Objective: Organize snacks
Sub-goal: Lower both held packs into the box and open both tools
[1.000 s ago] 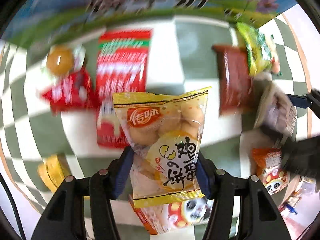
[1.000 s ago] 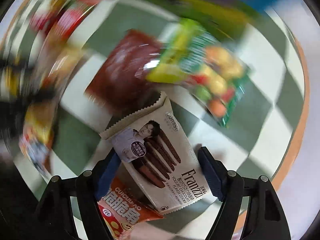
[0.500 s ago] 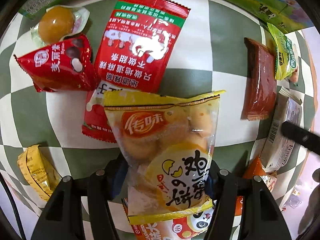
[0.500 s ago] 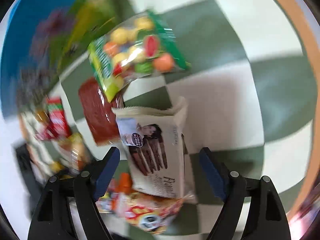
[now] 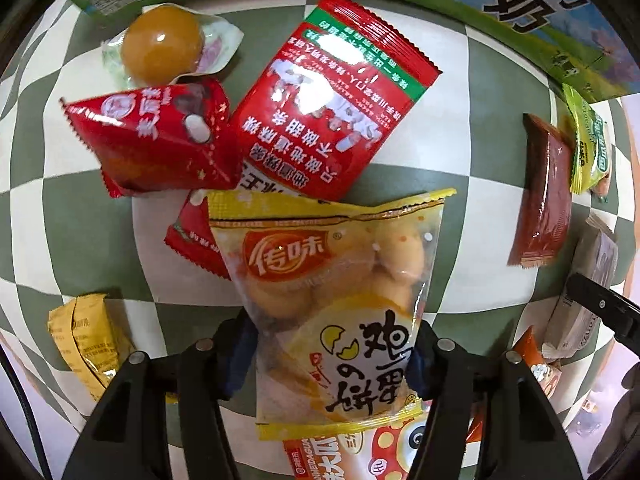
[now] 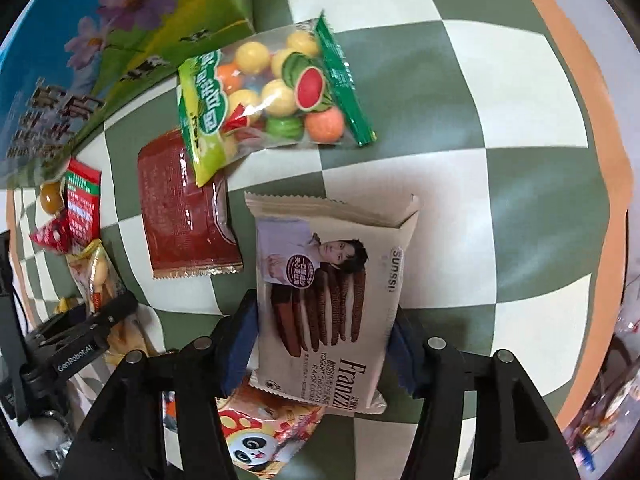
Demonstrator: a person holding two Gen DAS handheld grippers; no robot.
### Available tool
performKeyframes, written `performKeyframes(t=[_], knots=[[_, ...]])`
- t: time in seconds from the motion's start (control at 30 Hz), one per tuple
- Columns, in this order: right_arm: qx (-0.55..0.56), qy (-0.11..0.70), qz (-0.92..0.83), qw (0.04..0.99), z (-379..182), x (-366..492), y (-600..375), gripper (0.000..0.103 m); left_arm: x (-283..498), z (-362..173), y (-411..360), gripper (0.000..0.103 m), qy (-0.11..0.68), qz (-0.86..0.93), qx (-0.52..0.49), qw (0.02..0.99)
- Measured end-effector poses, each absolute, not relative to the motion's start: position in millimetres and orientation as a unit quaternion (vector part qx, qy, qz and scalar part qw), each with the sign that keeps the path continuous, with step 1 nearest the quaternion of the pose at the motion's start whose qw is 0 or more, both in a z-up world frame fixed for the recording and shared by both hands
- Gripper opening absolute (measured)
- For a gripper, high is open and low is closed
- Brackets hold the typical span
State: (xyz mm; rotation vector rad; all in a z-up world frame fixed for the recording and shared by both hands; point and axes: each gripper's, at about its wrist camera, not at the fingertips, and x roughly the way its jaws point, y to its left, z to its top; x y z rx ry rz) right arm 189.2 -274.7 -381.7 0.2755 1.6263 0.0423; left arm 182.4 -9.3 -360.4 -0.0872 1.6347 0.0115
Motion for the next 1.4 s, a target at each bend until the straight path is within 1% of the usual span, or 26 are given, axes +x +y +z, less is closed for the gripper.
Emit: performKeyframes(t=[0.13,0.23,0.27,0.3,0.33,0.43,0.57,0.77,0.9,1.03,1.13,1.2,1.27,1.4], knots=[[0.139,0.728,0.011,0.671,-385,191,-277,0.075,195,-360,-16,0.06,0.731,0.008,-0.028,0.681],[0.122,0.729,0.008,0.674,-396,188,-268,0.074,200,-357,-21,0.056,0.727,0.009,-0.029,0.685],[0.112,0.726,0.003,0.679,-395,187,-267,0.073,216,-356,-17,0.053,0.726,0.009,-0.027,0.687],[0.104,0.723,-0.002,0.683,-397,183,-259,0.062,217,-351,-20,0.05,0.723,0.01,-0.026,0.69],[0.101,0.721,-0.001,0.686,-398,182,-254,0.059,215,-348,-19,0.05,0.72,0.009,-0.026,0.693],[0.118,0.712,0.006,0.692,-385,171,-247,0.057,213,-331,-13,0.047,0.714,-0.001,-0.032,0.699],[0.149,0.693,0.035,0.705,-348,168,-241,0.057,212,-295,-13,0.047,0.7,-0.031,-0.037,0.713],[0.179,0.646,0.107,0.734,-265,185,-219,0.057,231,-211,-6,0.047,0.654,-0.074,-0.072,0.75],[0.187,0.603,0.153,0.76,-200,214,-207,0.057,268,-152,6,0.047,0.618,-0.091,-0.105,0.774],[0.18,0.565,0.18,0.785,-154,254,-194,0.057,321,-115,22,0.047,0.591,-0.091,-0.118,0.793],[0.152,0.549,0.176,0.803,-136,292,-193,0.057,353,-109,37,0.047,0.584,-0.077,-0.107,0.801],[0.13,0.549,0.169,0.808,-136,317,-184,0.057,379,-120,45,0.047,0.587,-0.062,-0.095,0.802],[0.11,0.554,0.161,0.809,-144,336,-175,0.057,395,-129,54,0.047,0.591,-0.042,-0.072,0.802],[0.088,0.579,0.148,0.797,-175,367,-163,0.057,420,-166,66,0.047,0.623,-0.031,-0.072,0.778]])
